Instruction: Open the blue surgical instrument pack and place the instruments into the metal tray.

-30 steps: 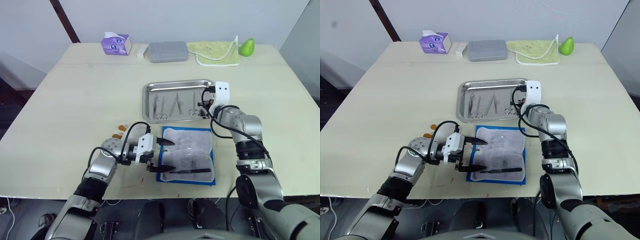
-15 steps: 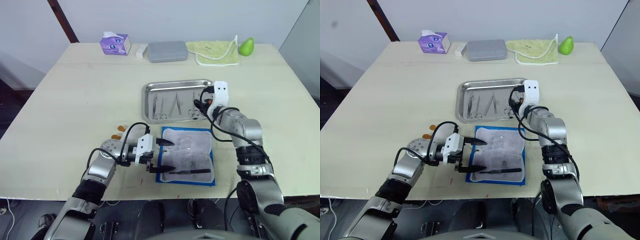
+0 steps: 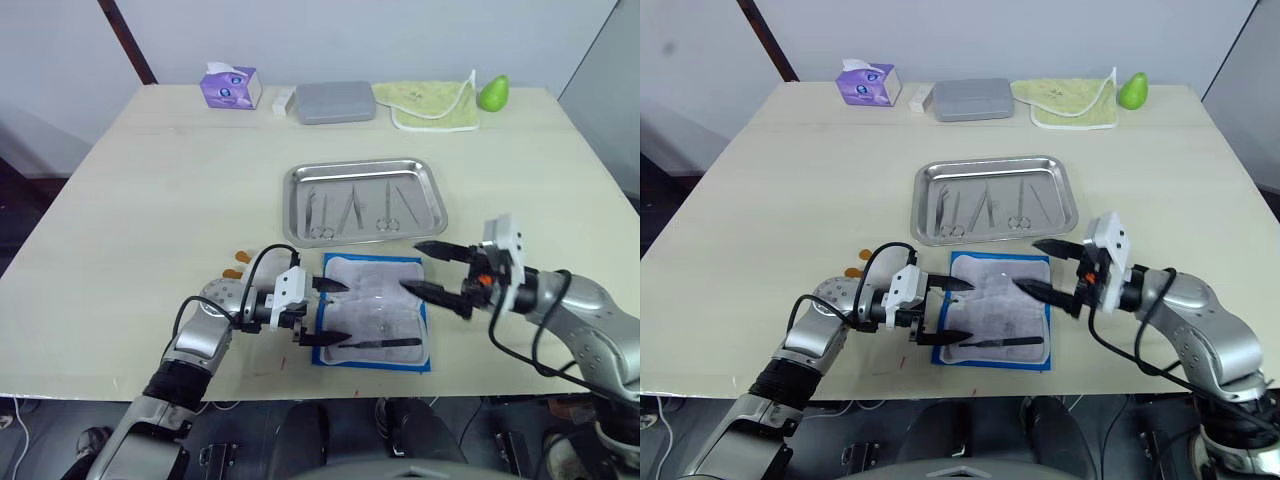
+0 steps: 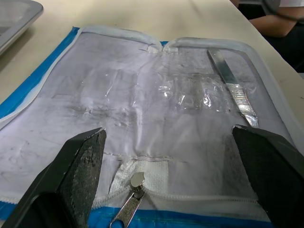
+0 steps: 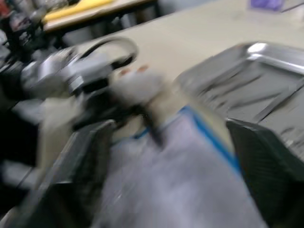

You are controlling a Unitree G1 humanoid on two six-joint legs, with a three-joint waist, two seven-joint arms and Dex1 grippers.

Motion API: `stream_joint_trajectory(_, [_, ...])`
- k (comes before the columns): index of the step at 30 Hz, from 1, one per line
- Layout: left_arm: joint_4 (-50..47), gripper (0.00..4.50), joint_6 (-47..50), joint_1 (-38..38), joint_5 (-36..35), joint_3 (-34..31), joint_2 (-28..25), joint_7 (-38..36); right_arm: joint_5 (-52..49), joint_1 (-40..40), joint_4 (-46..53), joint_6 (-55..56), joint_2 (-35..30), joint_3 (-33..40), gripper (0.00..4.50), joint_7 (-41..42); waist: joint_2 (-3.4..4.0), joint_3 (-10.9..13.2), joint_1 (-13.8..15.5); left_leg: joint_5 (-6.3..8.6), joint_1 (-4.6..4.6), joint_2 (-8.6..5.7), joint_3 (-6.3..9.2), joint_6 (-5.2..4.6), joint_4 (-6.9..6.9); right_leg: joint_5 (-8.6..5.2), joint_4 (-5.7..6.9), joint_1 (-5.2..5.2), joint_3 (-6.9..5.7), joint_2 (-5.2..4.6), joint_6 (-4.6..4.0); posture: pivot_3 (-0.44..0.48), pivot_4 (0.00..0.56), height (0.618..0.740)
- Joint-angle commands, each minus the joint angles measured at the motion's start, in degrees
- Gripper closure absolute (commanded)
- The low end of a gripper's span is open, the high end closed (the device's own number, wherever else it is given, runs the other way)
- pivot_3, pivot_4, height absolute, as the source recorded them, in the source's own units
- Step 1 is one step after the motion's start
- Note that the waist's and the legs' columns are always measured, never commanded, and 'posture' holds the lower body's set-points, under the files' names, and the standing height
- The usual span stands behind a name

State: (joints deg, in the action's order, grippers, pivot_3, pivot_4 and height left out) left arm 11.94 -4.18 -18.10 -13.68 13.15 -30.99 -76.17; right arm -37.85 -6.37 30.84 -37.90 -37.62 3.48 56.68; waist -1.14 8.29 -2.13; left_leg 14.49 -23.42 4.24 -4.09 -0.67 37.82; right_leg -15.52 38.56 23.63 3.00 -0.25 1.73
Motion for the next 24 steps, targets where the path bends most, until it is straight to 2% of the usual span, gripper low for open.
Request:
stream_joint_trajectory(1, [2.0, 0.0, 1.1, 0.4, 0.6, 1.1, -0.5, -1.3, -1.8, 4.0, 3.3, 2.7, -4.8, 5.6, 0.22, 5.3, -0.07, 0.0, 0.1, 0.0, 0.01, 0.0, 0.0, 0.0, 0.0, 0.0, 0.0, -0.01, -0.01, 0.0, 0.0, 0.0, 0.15, 0.74])
stream_joint_trajectory(8, [4.1, 0.0, 0.1, -0.5, 0.4, 0.6, -0.6, -2.9, -1.7, 17.1, 3.7, 7.7, -14.0, 18.9, 0.22, 14.0, -0.14, 0.1, 0.5, 0.0, 0.01, 0.0, 0.0, 0.0, 0.06, 0.0, -0.05, -0.07, -0.01, 0.01, 0.01, 0.0, 0.15, 0.74])
stream_joint_trajectory(13, [5.3, 0.0, -0.7, -1.1, 0.3, 0.6, -0.6, -3.3, -2.3, 25.0, 3.1, 9.3, -16.6, 29.0, 0.22, 18.8, -0.13, 0.0, 0.6, 0.0, 0.05, 0.0, 0.0, 0.0, 0.08, 0.0, -0.03, -0.1, 0.01, 0.05, 0.02, 0.0, 0.15, 0.74])
stream_joint_trajectory(16, [6.4, 0.0, -1.3, -1.6, 0.3, 0.6, -0.4, -3.6, -2.4, 27.2, 3.0, 9.6, -17.5, 32.3, 0.22, 20.5, -0.15, 0.1, 0.7, 0.0, 0.16, 0.0, -0.01, 0.0, 0.09, -0.07, -0.01, -0.19, 0.03, 0.05, 0.16, 0.0, 0.15, 0.74])
stream_joint_trajectory(20, [6.9, 0.0, -1.6, -2.1, 0.3, 0.7, -0.4, -4.0, -4.2, 26.4, 5.3, 8.5, -17.7, 32.1, 0.22, 18.7, -0.16, 0.1, 0.6, 0.0, 0.4, 0.01, 0.0, 0.0, 0.07, -0.1, 0.01, -0.33, 0.11, 0.06, 0.19, 0.0, 0.15, 0.74])
stream_joint_trajectory(24, [6.8, 0.0, -1.6, -2.5, 0.3, 0.9, -0.1, -4.2, -0.6, 21.6, 6.9, 10.9, -15.4, 23.3, 0.22, 12.8, -0.23, 0.1, 0.5, 0.0, 0.49, 0.02, 0.01, 0.01, 0.06, -0.1, 0.04, -0.38, 0.19, 0.05, 0.19, 0.0, 0.15, 0.74])
